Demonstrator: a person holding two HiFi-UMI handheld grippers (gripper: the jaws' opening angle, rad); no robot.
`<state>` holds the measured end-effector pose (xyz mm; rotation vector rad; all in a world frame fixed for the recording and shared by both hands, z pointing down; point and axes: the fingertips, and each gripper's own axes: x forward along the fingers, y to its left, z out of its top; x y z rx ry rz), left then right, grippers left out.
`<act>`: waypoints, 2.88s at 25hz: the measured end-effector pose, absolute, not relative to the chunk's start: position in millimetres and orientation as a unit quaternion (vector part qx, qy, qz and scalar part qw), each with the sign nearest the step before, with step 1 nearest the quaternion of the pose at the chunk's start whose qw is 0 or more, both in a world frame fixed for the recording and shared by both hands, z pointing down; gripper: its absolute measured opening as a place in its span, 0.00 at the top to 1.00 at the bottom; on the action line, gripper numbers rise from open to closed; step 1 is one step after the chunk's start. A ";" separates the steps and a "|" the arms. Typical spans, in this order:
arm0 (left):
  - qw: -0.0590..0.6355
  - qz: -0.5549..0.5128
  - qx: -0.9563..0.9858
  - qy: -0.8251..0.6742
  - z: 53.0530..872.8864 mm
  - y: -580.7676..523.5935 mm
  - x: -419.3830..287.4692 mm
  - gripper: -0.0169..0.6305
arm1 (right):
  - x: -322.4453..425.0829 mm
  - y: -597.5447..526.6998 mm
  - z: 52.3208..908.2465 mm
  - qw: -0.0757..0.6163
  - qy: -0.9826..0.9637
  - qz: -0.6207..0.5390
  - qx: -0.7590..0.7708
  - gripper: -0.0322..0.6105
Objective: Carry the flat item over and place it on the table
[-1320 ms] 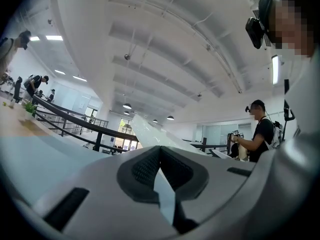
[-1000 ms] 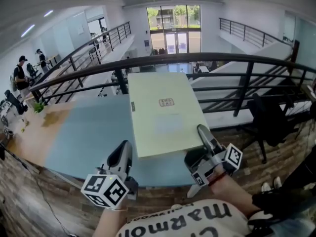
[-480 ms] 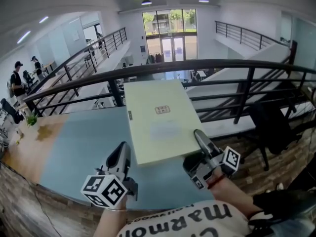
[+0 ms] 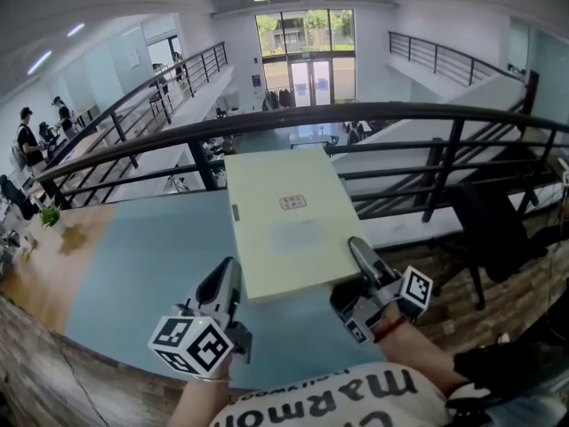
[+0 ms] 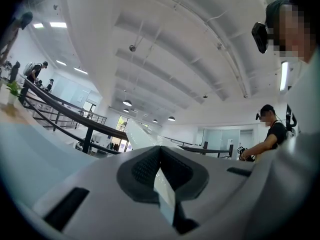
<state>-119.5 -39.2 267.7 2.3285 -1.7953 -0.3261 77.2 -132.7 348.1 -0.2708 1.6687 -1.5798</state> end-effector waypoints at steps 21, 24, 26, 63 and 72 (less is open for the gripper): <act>0.153 -0.040 0.785 -0.598 306.3 -66.4 -102.8 0.97 | 90.1 -151.4 416.2 0.393 0.610 -0.668 -0.166 0.45; 0.167 -0.035 0.785 -0.595 318.8 -78.3 -102.6 0.97 | 92.6 -160.3 425.7 0.392 0.601 -0.673 -0.177 0.45; 0.175 -0.034 0.785 -0.593 324.1 -90.6 -107.4 0.97 | 89.7 -169.3 430.7 0.393 0.594 -0.677 -0.184 0.45; 0.308 -0.040 0.778 -0.547 451.9 -222.3 -147.3 0.97 | 86.2 -300.0 515.8 0.413 0.539 -0.652 -0.338 0.45; 0.313 -0.045 0.776 -0.546 465.1 -221.5 -154.5 0.97 | 84.7 -305.8 529.0 0.406 0.536 -0.644 -0.364 0.45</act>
